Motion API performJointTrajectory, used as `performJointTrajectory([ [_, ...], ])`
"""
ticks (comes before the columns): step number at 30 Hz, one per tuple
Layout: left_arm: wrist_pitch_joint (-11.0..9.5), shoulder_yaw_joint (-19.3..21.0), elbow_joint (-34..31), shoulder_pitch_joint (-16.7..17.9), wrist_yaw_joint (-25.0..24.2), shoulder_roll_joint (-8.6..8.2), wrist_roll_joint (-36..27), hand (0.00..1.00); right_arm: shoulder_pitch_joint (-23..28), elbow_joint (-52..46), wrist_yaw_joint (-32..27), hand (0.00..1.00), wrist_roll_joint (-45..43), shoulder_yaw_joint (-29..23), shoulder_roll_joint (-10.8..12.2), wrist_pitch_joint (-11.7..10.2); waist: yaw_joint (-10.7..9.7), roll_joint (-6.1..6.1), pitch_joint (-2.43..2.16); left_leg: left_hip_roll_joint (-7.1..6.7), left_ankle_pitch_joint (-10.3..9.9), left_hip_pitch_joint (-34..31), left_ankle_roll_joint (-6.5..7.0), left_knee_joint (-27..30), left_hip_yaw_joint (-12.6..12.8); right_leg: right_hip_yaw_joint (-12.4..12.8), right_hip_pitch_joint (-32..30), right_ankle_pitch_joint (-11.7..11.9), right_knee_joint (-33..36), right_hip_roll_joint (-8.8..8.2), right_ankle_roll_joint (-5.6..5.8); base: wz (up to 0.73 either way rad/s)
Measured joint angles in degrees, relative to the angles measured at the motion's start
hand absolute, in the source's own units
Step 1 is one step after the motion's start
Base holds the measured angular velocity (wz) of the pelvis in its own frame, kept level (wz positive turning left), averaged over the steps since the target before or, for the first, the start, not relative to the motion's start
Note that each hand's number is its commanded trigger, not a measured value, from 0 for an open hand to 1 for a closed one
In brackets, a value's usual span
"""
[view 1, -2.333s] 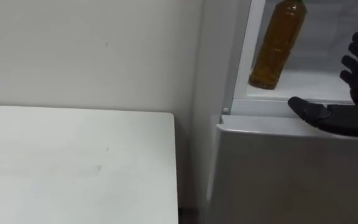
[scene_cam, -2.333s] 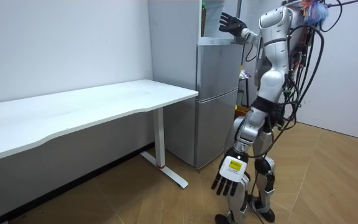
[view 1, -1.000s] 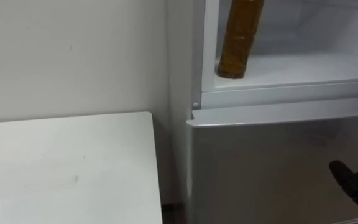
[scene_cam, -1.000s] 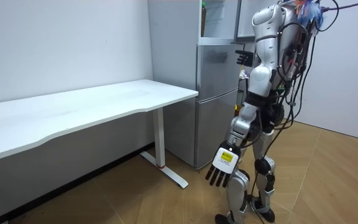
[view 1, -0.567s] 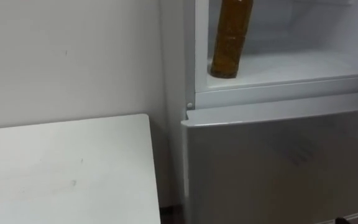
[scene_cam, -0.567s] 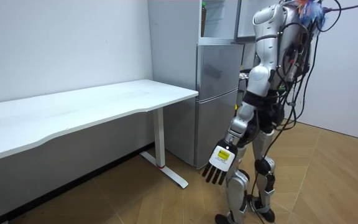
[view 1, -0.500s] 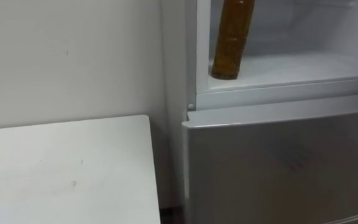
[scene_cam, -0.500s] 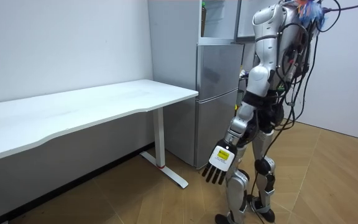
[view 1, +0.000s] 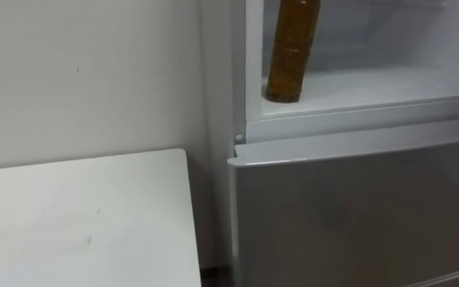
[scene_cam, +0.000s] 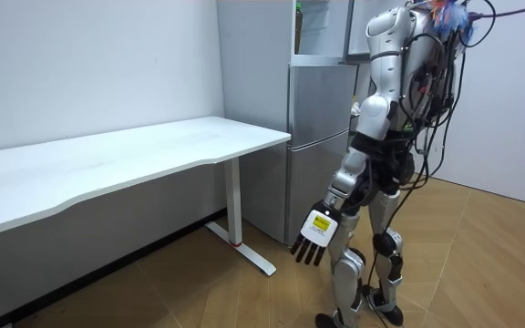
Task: Put the bottle in the upper fridge
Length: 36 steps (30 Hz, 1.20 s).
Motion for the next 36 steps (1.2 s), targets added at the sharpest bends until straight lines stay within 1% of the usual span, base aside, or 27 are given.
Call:
performJointTrajectory([
  [3,0.0,0.0,-0.03,0.06,-0.01,0.03,-0.03,0.0,0.15,0.03,-0.75,0.0,2.08,-1.74,0.1,-0.03,-0.24,-0.11,0.0,-0.1,0.0,0.01,0.0,0.0,-0.21,-0.06,0.05,-0.07,-0.05,-0.04,0.06,0.02],
  [6,0.01,0.01,0.0,0.34,-0.12,0.48,-0.03,0.0,-0.09,0.72,-1.0,0.0,3.39,-3.05,0.07,-0.07,-0.56,-0.56,-0.04,-0.16,0.0,0.25,0.0,-0.12,-0.45,0.09,0.2,-0.15,-0.12,-0.05,0.07,0.0],
  [8,0.03,0.43,0.04,0.57,-0.24,0.79,-0.02,0.0,-0.92,3.2,-0.6,0.0,3.54,-5.29,-0.13,0.01,-0.8,-0.93,-0.02,-0.3,0.0,0.59,0.0,-0.12,-0.43,0.1,0.6,-0.32,-0.12,-0.17,0.14,0.0],
  [10,0.3,1.89,0.02,0.9,-0.35,0.94,-0.06,0.0,-1.04,5.44,-0.7,0.0,4.96,-8.63,-0.53,0.22,-1.04,-1.34,-0.02,-0.48,-0.01,0.97,0.02,-0.09,-0.41,-0.06,1.0,-0.46,-0.05,-0.39,0.27,0.0],
  [12,0.82,2.65,-0.15,1.07,-0.37,1.21,-0.06,0.0,-0.92,6.44,-0.79,0.0,6.21,-10.42,-1.25,0.77,-1.34,-1.56,0.1,-0.51,-0.04,0.96,0.07,-0.09,-0.39,-0.03,0.99,-0.47,-0.08,-0.42,0.29,0.0],
  [14,1.61,3.97,-0.99,1.56,-0.36,1.31,-0.06,0.0,-0.98,6.45,-1.15,0.0,6.57,-12.16,-1.77,1.37,-2.06,-1.75,0.12,-0.51,-0.08,0.91,0.11,-0.09,-0.36,0.03,0.84,-0.55,-0.08,-0.42,0.33,0.0],
  [16,2.06,4.26,-1.86,1.71,-0.44,1.77,-0.04,0.0,-1.45,6.44,-1.25,0.0,6.49,-15.21,-2.64,1.72,-2.66,-1.82,0.14,-0.53,-0.15,0.82,0.2,-0.11,-0.31,0.13,0.49,-0.73,0.04,-0.46,0.35,0.0],
  [18,2.07,4.28,-2.85,1.72,-0.48,1.94,-0.04,0.0,-1.49,6.41,-1.82,0.0,6.4,-15.76,-3.98,1.72,-2.78,-1.83,0.15,-0.52,-0.17,0.55,0.22,-0.12,-0.31,0.16,0.17,-0.73,0.13,-0.45,0.35,0.0],
  [20,2.11,4.28,-3.26,1.73,-0.5,1.99,-0.04,0.0,-2.15,6.42,-3.0,0.0,6.55,-17.32,-4.75,1.74,-2.92,-1.91,0.12,-0.52,-0.17,0.52,0.23,-0.22,-0.3,0.16,0.05,-0.73,0.19,-0.44,0.35,0.0],
  [21,2.19,4.27,-3.44,1.7,-0.51,1.99,-0.04,0.0,-2.34,6.41,-4.07,0.0,7.14,-17.53,-5.57,1.74,-2.92,-1.98,0.09,-0.52,-0.17,0.52,0.23,-0.31,-0.28,0.15,-0.02,-0.73,0.21,-0.43,0.34,0.0],
  [22,2.47,4.38,-3.47,1.67,-0.51,1.99,-0.04,0.0,-2.65,6.38,-5.16,0.0,8.05,-17.68,-6.41,1.75,-2.9,-2.11,0.09,-0.52,-0.17,0.52,0.23,-0.4,-0.29,0.1,-0.08,-0.73,0.23,-0.43,0.34,0.0],
  [23,2.69,4.48,-3.47,1.67,-0.5,1.99,-0.05,0.0,-2.92,6.38,-5.64,0.0,8.15,-17.97,-6.68,1.75,-2.93,-2.2,0.09,-0.52,-0.17,0.52,0.23,-0.4,-0.28,0.1,-0.08,-0.73,0.23,-0.43,0.34,0.0],
  [24,3.18,4.82,-3.54,1.74,-0.52,2.0,-0.05,0.0,-3.52,6.16,-6.5,0.0,8.2,-18.64,-7.3,1.9,-3.4,-2.47,0.05,-0.53,-0.16,0.51,0.22,-0.43,-0.29,0.08,-0.04,-0.73,0.22,-0.43,0.34,0.0],
  [25,3.36,5.23,-3.53,1.88,-0.55,2.07,-0.03,0.0,-3.98,5.13,-7.33,0.0,8.34,-19.5,-7.88,2.2,-3.51,-2.76,0.06,-0.55,-0.15,0.6,0.21,-0.45,-0.28,0.06,0.19,-0.71,0.31,-0.42,0.32,0.0],
  [27,3.37,5.22,-3.54,2.25,-0.57,2.41,-0.02,0.0,-4.66,2.92,-8.3,0.0,8.31,-19.51,-8.92,2.29,-3.73,-3.34,0.01,-0.59,-0.15,0.79,0.21,-0.45,-0.23,0.09,0.41,-0.72,0.25,-0.43,0.33,0.0],
  [29,3.35,5.26,-3.57,2.25,-0.52,2.44,-0.02,0.0,-5.38,-0.13,-9.28,0.0,8.34,-19.74,-9.36,2.27,-3.79,-3.9,0.14,-0.58,-0.15,0.81,0.21,-0.44,-0.11,0.21,0.41,-0.71,0.21,-0.43,0.33,-0.02],
  [31,3.34,5.26,-3.65,2.22,-0.51,2.46,-0.05,0.0,-6.06,-1.86,-9.9,0.0,8.31,-19.74,-10.5,2.27,-3.67,-4.59,0.13,-0.6,-0.15,0.85,0.21,-0.42,0.01,0.34,0.42,-0.71,0.17,-0.44,0.33,0.0],
  [33,3.44,5.25,-3.71,2.26,-0.48,2.44,0.01,0.0,-6.02,-4.2,-10.56,0.0,7.35,-19.71,-10.68,2.29,-3.32,-4.9,0.24,-0.57,-0.16,0.81,0.21,-0.42,0.09,0.39,0.29,-0.71,0.2,-0.43,0.33,0.0],
  [35,3.82,5.33,-3.71,2.26,-0.48,2.41,0.02,0.0,-6.1,-7.32,-11.17,0.0,4.77,-19.75,-10.67,2.29,-3.17,-4.92,0.23,-0.57,-0.22,0.75,0.19,-0.43,0.11,0.41,0.21,-0.72,0.19,-0.43,0.34,0.0],
  [36,4.17,6.06,-3.81,2.26,-0.41,2.31,0.19,0.0,-5.96,-10.03,-11.82,0.0,4.23,-20.03,-10.67,2.41,-3.37,-4.8,0.23,-0.56,-0.28,0.78,0.18,-0.43,0.17,0.44,0.17,-0.73,0.16,-0.43,0.36,0.0],
])
